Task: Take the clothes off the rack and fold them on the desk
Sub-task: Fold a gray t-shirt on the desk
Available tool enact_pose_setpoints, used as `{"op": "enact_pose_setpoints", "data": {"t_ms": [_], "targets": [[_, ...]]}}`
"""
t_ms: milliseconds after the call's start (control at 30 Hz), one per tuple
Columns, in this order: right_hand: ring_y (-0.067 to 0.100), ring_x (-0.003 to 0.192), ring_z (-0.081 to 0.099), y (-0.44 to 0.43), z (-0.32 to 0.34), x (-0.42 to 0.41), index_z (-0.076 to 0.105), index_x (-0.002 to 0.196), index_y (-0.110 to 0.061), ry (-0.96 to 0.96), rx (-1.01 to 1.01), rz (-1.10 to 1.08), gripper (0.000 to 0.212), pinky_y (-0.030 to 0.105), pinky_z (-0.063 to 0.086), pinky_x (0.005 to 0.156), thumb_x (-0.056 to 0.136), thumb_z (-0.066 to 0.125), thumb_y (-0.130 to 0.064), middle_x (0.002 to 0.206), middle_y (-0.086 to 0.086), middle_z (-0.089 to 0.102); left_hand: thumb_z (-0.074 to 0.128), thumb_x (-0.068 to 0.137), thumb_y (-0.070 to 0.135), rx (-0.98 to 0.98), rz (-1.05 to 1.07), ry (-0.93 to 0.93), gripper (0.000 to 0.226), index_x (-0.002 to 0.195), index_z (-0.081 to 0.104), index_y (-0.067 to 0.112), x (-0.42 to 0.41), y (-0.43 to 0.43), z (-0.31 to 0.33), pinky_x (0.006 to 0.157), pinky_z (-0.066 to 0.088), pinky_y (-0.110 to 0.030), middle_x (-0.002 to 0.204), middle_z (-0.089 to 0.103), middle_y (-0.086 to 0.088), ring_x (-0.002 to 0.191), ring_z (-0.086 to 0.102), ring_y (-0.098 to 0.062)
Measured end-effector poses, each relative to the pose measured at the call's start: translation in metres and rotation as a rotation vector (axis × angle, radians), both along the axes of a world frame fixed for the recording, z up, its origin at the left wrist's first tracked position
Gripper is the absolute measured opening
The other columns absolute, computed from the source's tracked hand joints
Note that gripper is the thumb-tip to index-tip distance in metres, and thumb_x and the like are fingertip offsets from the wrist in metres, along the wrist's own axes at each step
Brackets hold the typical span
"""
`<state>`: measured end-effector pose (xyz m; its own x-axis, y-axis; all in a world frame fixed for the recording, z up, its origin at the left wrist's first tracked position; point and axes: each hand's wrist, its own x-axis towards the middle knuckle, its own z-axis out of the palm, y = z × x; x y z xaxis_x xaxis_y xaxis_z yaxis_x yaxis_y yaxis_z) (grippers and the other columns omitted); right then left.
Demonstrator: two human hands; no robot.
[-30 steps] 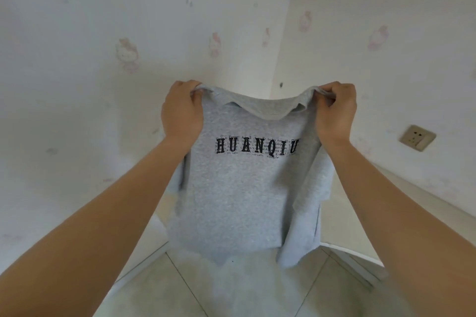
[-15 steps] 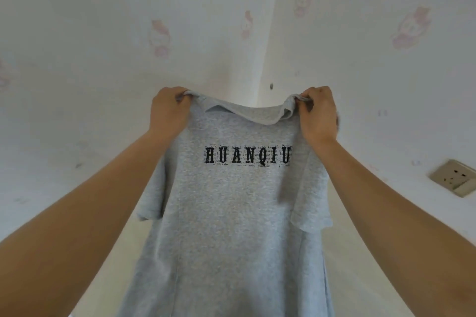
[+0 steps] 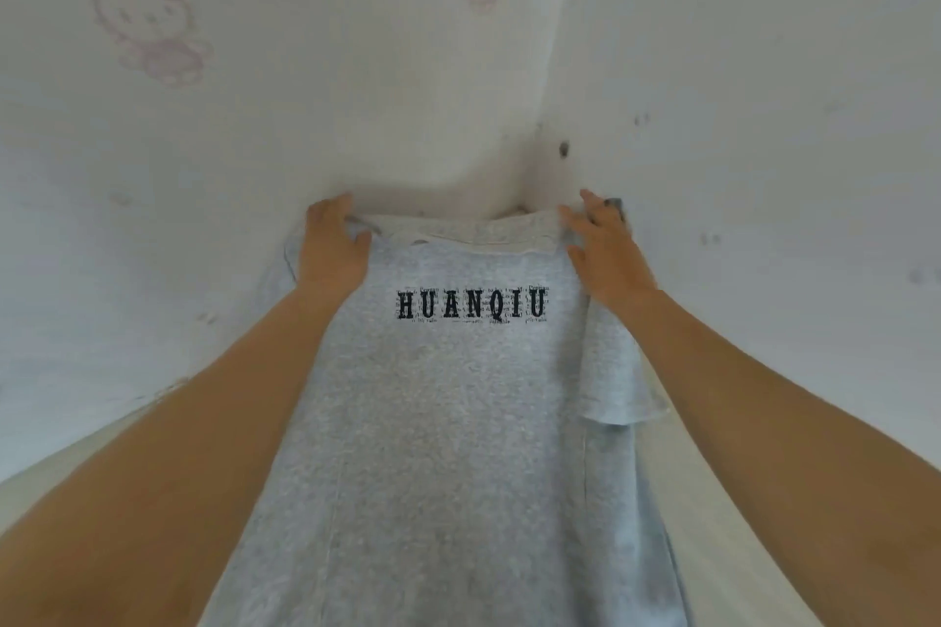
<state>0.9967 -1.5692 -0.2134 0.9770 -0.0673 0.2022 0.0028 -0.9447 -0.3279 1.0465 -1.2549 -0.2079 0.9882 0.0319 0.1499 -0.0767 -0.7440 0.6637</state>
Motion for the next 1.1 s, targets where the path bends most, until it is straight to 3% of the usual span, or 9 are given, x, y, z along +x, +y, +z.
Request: {"op": "enact_pose_setpoints", "data": {"t_ms": [67,100,233,333,467,600,733,1000,1100], "targets": [[0.027,0.148,0.011,0.006,-0.027,0.002,0.018,0.154,-0.025,0.174,0.042,-0.012,0.071,0.036,0.04,0.102,0.094,0.049,-0.003,0.162,-0.001,-0.007,0.053,0.094,0.007,0.058,-0.059,0.13,0.07,0.153,0.015,0.015,-0.004,-0.007,-0.028,0.108,0.032,-0.039,0.159,0.005,-0.015,0.138,0.032,-0.037],[0.026,0.147,0.016,0.011,-0.04,-0.004,0.013,0.155,-0.025,0.257,0.06,-0.017,0.073,0.034,0.042,0.099,0.095,0.048,-0.003,0.162,-0.001,-0.008,0.053,0.094,0.008,0.1,-0.087,0.183,0.074,0.153,0.011,0.016,-0.01,-0.008,-0.045,0.107,0.036,-0.043,0.16,0.0,-0.013,0.137,0.032,-0.039],[0.024,0.143,0.028,0.035,-0.096,-0.05,0.03,0.149,-0.017,0.543,0.092,0.025,0.052,0.035,0.027,0.113,0.1,0.046,-0.016,0.159,0.005,0.019,0.053,0.095,0.019,0.308,-0.237,0.34,0.061,0.15,0.026,0.011,-0.066,-0.004,-0.114,0.112,0.029,-0.038,0.156,0.021,-0.012,0.14,0.027,-0.029],[0.021,0.147,0.016,0.057,-0.133,-0.103,0.028,0.151,-0.02,0.681,0.108,0.054,0.054,0.034,0.018,0.118,0.101,0.046,-0.023,0.161,0.005,0.013,0.045,0.099,0.03,0.418,-0.357,0.443,0.059,0.152,0.021,0.019,-0.136,0.01,-0.153,0.119,0.014,-0.037,0.161,0.009,-0.004,0.148,0.008,-0.022],[0.026,0.149,0.0,0.084,-0.161,-0.174,0.009,0.154,-0.027,0.649,-0.018,0.083,0.06,0.039,0.011,0.12,0.102,0.039,-0.029,0.162,0.003,-0.005,0.015,0.093,0.061,0.519,-0.453,0.434,0.065,0.152,0.001,0.038,-0.213,0.043,-0.183,0.117,-0.01,-0.034,0.16,-0.015,0.003,0.147,-0.014,-0.018],[0.028,0.149,0.0,0.116,-0.167,-0.234,0.008,0.154,-0.03,0.585,-0.041,0.03,0.053,0.041,0.005,0.119,0.103,0.025,-0.036,0.162,0.001,-0.006,0.017,0.095,0.064,0.558,-0.459,0.424,0.063,0.152,0.013,0.039,-0.266,0.086,-0.193,0.116,-0.008,-0.037,0.161,0.009,0.0,0.147,0.003,-0.021],[0.022,0.149,-0.007,0.138,-0.178,-0.3,-0.003,0.15,-0.044,0.609,-0.082,-0.039,0.06,0.046,-0.001,0.118,0.091,-0.003,-0.055,0.158,-0.009,-0.017,0.016,0.094,0.067,0.638,-0.434,0.342,0.064,0.152,0.011,0.041,-0.304,0.135,-0.201,0.117,-0.004,-0.043,0.162,0.009,0.002,0.148,0.001,-0.022],[0.024,0.147,-0.019,0.099,-0.167,-0.393,-0.028,0.137,-0.054,0.749,-0.041,-0.538,0.058,0.071,0.002,0.11,0.094,0.01,-0.063,0.155,-0.014,-0.03,0.011,0.093,0.066,0.679,-0.355,0.29,0.064,0.152,0.001,0.042,-0.338,0.181,-0.203,0.117,-0.001,-0.049,0.162,-0.005,0.002,0.149,-0.003,-0.024],[0.027,0.148,-0.013,0.1,-0.162,-0.399,-0.022,0.144,-0.048,0.805,-0.026,-0.678,0.061,0.072,0.007,0.108,0.097,0.014,-0.06,0.159,-0.007,-0.021,0.013,0.094,0.063,0.66,-0.35,0.292,0.064,0.152,0.001,0.04,-0.348,0.186,-0.2,0.117,-0.009,-0.046,0.162,-0.007,-0.001,0.149,-0.006,-0.024]]}}
